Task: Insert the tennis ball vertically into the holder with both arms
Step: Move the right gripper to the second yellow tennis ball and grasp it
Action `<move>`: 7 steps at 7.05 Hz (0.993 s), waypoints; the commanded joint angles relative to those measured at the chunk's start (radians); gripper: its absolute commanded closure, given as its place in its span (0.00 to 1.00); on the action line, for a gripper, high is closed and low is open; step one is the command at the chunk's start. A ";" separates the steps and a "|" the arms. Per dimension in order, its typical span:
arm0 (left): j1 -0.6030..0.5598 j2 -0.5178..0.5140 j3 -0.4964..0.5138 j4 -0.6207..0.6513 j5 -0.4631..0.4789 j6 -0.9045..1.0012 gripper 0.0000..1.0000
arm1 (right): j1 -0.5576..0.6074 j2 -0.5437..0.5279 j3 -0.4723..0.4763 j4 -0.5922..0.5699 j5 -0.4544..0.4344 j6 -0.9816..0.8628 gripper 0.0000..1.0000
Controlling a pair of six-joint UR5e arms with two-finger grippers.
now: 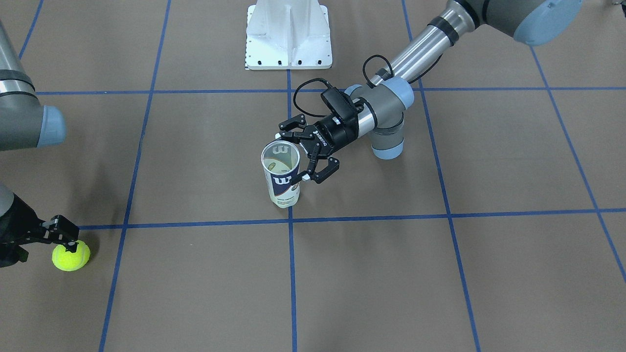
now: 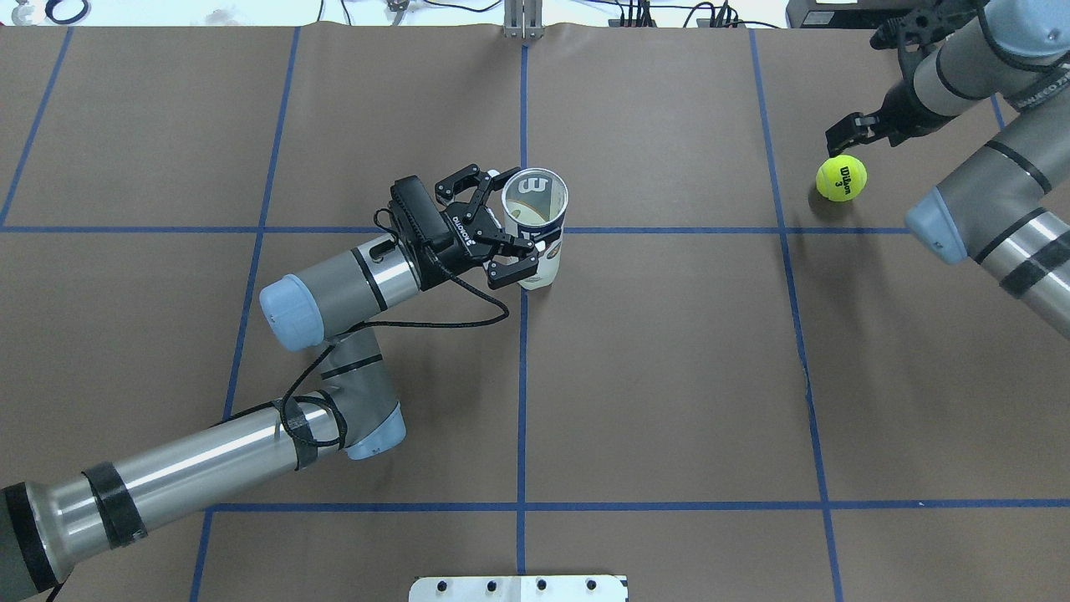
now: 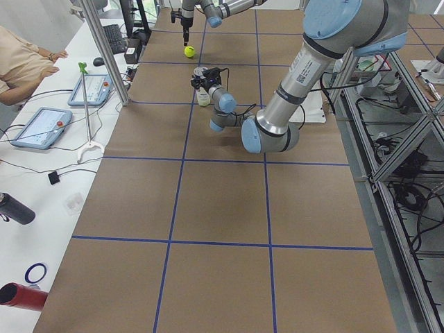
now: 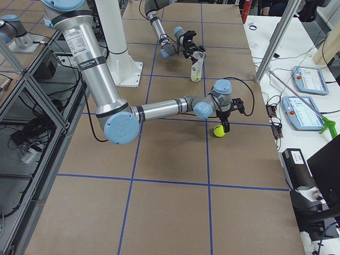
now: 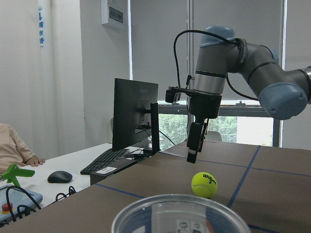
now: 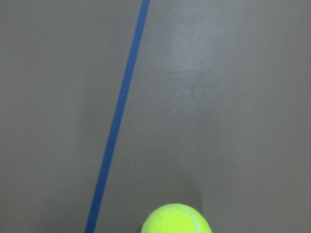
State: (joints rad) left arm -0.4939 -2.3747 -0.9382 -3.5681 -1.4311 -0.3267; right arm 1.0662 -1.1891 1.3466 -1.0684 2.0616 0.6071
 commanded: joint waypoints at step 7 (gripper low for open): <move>0.002 -0.001 -0.001 0.000 -0.002 0.000 0.02 | -0.089 -0.007 -0.063 0.105 -0.107 0.037 0.68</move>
State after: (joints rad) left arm -0.4924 -2.3761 -0.9388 -3.5680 -1.4327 -0.3267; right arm 0.9767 -1.2041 1.2851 -0.9647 1.9570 0.6499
